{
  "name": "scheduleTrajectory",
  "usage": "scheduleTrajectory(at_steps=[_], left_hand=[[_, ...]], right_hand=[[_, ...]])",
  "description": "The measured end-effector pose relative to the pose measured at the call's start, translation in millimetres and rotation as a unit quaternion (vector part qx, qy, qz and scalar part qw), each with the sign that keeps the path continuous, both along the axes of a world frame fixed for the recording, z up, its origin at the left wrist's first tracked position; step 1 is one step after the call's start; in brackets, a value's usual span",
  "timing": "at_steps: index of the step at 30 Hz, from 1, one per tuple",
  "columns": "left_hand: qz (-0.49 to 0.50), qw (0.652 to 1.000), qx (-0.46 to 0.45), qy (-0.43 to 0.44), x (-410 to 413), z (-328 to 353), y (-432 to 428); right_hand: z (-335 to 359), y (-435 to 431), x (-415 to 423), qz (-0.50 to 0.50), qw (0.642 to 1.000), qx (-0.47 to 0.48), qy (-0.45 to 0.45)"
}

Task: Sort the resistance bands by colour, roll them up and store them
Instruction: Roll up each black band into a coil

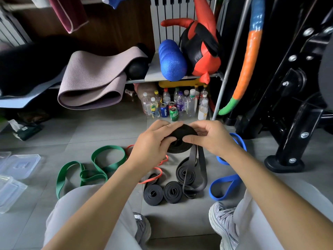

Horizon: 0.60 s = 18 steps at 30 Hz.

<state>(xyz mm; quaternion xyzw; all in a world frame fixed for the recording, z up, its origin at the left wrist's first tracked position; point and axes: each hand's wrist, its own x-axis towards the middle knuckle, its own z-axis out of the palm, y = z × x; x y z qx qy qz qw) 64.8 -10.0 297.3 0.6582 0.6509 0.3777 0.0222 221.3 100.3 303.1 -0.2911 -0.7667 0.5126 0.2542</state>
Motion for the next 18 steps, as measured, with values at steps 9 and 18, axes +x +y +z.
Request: scheduleTrajectory(at_steps=[9,18], left_hand=[[0.044,0.976,0.042,-0.207,5,10,0],[0.033,0.988,-0.03,-0.146,2,5,0]], right_hand=[[1,2,-1,0.008,0.994,-0.084,0.066],[-3,3,-1,0.022,0.997,-0.061,0.047]])
